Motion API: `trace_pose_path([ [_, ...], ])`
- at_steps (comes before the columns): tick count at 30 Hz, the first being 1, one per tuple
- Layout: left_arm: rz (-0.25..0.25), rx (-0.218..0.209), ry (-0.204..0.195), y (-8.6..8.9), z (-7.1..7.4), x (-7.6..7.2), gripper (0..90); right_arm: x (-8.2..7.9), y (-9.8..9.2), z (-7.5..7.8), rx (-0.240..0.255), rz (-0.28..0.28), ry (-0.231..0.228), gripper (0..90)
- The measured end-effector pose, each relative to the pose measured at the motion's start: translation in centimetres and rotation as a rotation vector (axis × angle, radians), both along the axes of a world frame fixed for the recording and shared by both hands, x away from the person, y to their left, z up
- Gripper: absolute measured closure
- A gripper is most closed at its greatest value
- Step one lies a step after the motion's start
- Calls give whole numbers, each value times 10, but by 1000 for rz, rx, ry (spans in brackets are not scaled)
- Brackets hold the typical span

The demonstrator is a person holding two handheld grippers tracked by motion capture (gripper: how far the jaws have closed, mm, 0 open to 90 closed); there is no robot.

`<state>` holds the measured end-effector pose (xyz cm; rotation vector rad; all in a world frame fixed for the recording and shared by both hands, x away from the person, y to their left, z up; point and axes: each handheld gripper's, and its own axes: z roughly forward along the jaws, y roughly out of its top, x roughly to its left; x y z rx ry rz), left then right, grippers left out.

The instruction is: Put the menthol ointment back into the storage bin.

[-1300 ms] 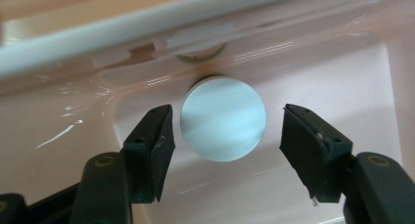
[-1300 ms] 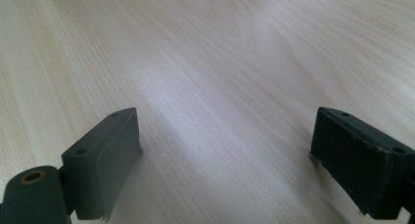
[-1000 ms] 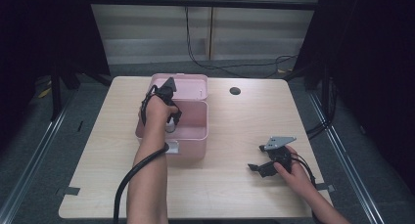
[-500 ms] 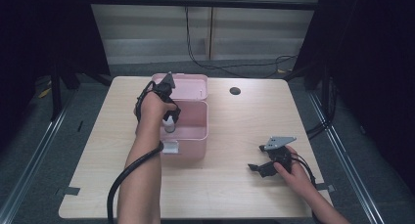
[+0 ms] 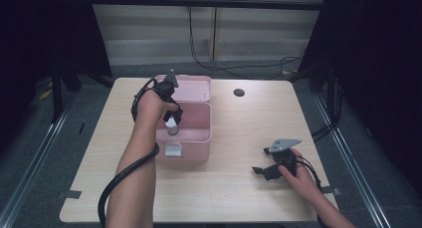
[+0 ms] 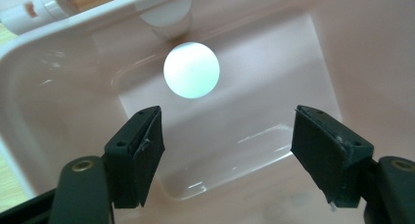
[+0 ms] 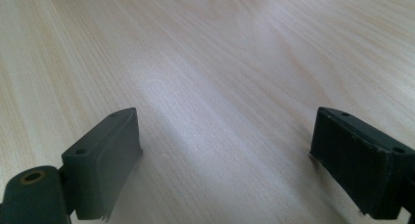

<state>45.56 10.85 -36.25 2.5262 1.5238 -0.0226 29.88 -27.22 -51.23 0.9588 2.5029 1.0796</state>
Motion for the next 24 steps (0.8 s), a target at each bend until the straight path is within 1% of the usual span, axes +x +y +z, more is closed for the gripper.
trace_pose_path([
  [1, 6, -2, -1, 0, 1, -1, 276, 0, 0, 0, 0, 0, 0, 105],
  [2, -3, -3, 4, 1, 3, -1, 275, 0, 0, 0, 0, 0, 0, 105],
  [3, -6, -9, -4, 1, 4, -2, 276, 0, 0, 0, 0, 0, 0, 105],
  [4, -10, -14, -3, 3, 6, -3, 276, 0, 0, 0, 0, 0, 0, 105],
  [5, 0, -22, -1, 3, 7, -5, 276, 0, 0, 0, 0, 0, 0, 105],
  [9, -13, -19, -9, 9, 12, -8, 276, 0, 0, 0, -1, 0, -4, 105],
  [16, 1, -22, -4, 23, 18, -15, 276, 0, 0, 0, 0, 0, 0, 105],
  [18, 1, -21, -4, 27, 19, -17, 276, 0, 0, 0, 1, 0, 0, 105],
  [19, 3, -25, -11, 29, 20, -18, 276, 0, 0, 0, 0, 0, 0, 105],
  [20, 1, -25, -8, 32, 22, -20, 276, 0, 0, 0, 0, 1, 0, 105],
  [24, 1, -30, -8, 37, 25, -24, 276, 0, 0, 0, 1, 0, 0, 105],
])
